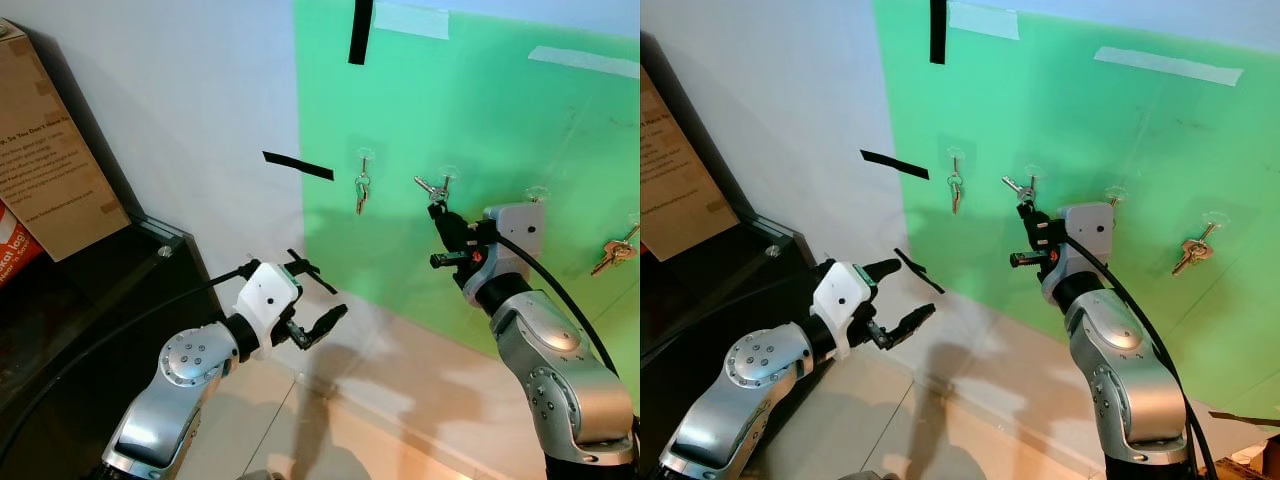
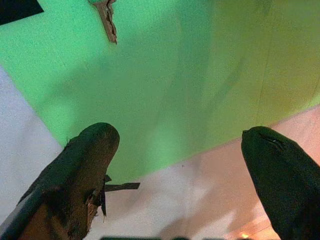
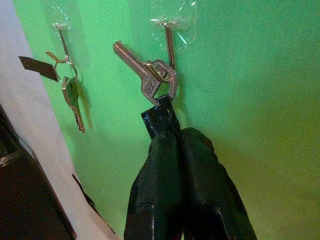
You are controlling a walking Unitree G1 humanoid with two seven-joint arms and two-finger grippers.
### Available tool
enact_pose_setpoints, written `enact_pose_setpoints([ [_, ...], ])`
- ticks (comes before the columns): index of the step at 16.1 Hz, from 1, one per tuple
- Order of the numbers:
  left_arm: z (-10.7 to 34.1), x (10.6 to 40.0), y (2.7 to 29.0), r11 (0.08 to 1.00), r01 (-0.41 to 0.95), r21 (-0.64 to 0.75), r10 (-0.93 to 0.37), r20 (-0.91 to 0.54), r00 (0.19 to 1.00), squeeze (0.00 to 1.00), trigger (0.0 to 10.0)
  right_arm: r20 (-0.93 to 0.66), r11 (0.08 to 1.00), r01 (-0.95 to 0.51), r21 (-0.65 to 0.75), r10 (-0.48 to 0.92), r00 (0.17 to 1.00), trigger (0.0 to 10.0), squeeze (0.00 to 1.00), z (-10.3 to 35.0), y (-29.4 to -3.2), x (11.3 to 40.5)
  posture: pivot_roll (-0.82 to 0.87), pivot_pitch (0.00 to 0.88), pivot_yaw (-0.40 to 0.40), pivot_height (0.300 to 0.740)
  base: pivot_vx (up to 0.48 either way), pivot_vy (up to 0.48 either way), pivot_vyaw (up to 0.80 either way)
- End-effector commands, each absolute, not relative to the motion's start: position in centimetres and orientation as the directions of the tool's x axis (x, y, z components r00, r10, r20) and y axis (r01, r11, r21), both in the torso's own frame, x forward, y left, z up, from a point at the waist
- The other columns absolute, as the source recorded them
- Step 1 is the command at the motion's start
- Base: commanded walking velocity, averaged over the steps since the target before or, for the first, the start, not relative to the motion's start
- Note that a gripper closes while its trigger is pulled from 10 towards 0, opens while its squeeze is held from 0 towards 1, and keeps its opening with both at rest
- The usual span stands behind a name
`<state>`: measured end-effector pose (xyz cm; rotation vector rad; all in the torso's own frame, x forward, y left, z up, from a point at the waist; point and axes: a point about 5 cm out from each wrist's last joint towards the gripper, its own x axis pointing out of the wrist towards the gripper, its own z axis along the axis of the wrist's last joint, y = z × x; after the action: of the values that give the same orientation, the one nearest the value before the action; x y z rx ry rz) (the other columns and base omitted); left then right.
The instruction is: Hang keys on a hook
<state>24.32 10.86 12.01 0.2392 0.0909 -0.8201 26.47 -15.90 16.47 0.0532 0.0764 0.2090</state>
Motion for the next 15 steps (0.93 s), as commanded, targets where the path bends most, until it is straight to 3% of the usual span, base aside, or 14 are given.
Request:
enact_pose_setpoints([
  [1, 12.7, 24.6, 10.7, 0.661, 0.732, 0.165, -0.72, -0.133, 0.681, 0.11, 10.0, -0.096, 0.976, -0.203, 0.079, 0.21, 0.973, 10.0, 0.0, 15.8, -15.9, 26.2, -0.07, 0.0, 0.049, 0.74, 0.0, 0.0, 0.0],
  [2, 13.0, 24.7, 10.5, 0.666, 0.73, 0.152, -0.722, -0.113, 0.683, 0.11, 10.0, -0.091, 0.973, -0.213, 0.093, 0.221, 0.971, 10.0, 0.0, 15.7, -15.7, 26.1, -0.07, 0.0, 0.049, 0.74, 0.0, 0.0, 0.0],
  [3, 13.2, 24.7, 10.3, 0.667, 0.732, 0.141, -0.727, -0.095, 0.68, 0.11, 10.0, -0.089, 0.971, -0.216, 0.1, 0.225, 0.97, 10.0, 0.94, 15.6, -15.7, 26.0, -0.07, 0.0, 0.047, 0.74, 0.0, 0.0, 0.0],
  [4, 13.7, 24.7, 9.9, 0.662, 0.74, 0.118, -0.739, -0.06, 0.671, 0.11, 10.0, -0.086, 0.969, -0.22, 0.109, 0.229, 0.97, 10.0, 1.0, 15.4, -15.6, 25.8, -0.08, 0.0, 0.049, 0.74, 0.0, 0.0, 0.0],
  [10, 13.8, 24.8, 9.6, 0.667, 0.738, 0.106, -0.739, -0.036, 0.673, 0.1, 10.0, -0.043, 0.949, -0.267, 0.167, 0.277, 0.96, 10.0, 1.0, 14.9, -15.7, 24.8, -0.09, 0.0, 0.047, 0.74, 0.0, 0.0, 0.0],
  [12, 12.8, 25.6, 10.5, 0.712, 0.69, 0.131, -0.684, -0.089, 0.724, 0.1, 10.0, -0.078, 0.959, -0.25, 0.137, 0.262, 0.962, 10.0, 1.0, 13.3, -15.9, 24.7, -0.09, 0.0, 0.047, 0.74, 0.0, 0.0, 0.0],
  [15, 11.0, 26.0, 12.5, 0.81, 0.576, 0.109, -0.561, -0.142, 0.816, 0.1, 10.0, -0.283, 0.995, -0.099, 0.021, 0.1, 0.954, 10.0, 1.0, 9.1, -17.5, 24.3, -0.09, 0.0, 0.048, 0.74, 0.0, 0.0, -0.27],
])
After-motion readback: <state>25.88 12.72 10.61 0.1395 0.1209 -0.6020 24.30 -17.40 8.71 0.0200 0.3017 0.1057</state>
